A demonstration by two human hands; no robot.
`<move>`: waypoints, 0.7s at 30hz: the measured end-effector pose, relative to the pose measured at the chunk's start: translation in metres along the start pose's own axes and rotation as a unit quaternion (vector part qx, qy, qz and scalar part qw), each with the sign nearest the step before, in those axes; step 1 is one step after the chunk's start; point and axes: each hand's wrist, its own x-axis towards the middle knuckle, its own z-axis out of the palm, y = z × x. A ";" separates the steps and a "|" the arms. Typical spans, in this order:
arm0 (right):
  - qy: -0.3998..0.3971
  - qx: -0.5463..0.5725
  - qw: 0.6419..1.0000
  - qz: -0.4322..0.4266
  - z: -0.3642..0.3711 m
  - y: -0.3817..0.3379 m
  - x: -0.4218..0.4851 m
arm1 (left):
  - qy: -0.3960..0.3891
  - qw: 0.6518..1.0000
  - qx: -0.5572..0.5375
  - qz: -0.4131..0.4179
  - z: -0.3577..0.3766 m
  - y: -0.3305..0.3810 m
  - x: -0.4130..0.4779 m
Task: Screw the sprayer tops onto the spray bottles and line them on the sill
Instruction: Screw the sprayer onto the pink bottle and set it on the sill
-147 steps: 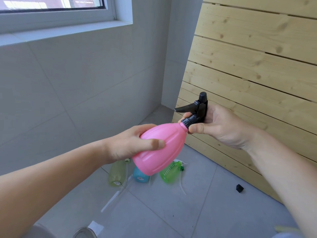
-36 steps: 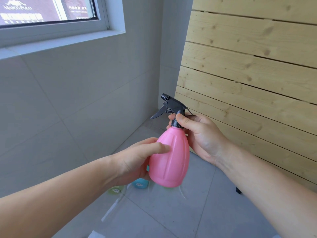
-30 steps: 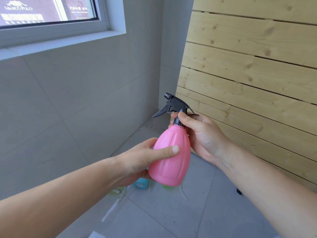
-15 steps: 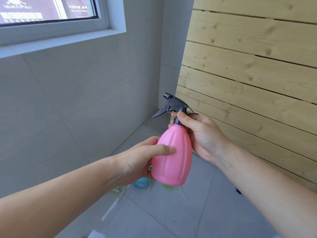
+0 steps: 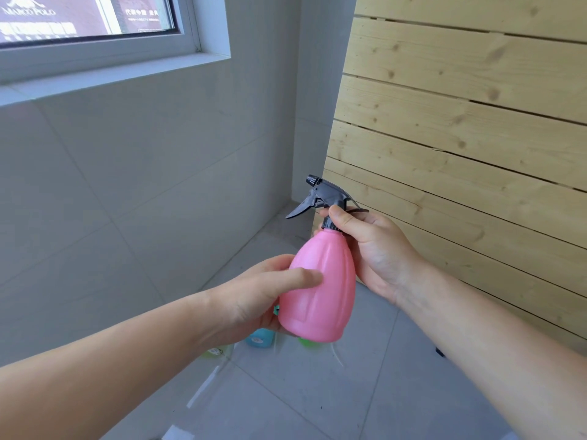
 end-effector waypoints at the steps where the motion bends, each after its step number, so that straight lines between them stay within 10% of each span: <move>1: 0.001 -0.004 1.000 -0.001 -0.001 0.000 0.000 | 0.014 1.000 0.014 0.009 0.001 0.001 0.000; 21: -0.052 0.037 0.998 0.018 0.000 -0.007 -0.004 | -0.012 1.000 0.005 0.010 0.005 0.004 -0.005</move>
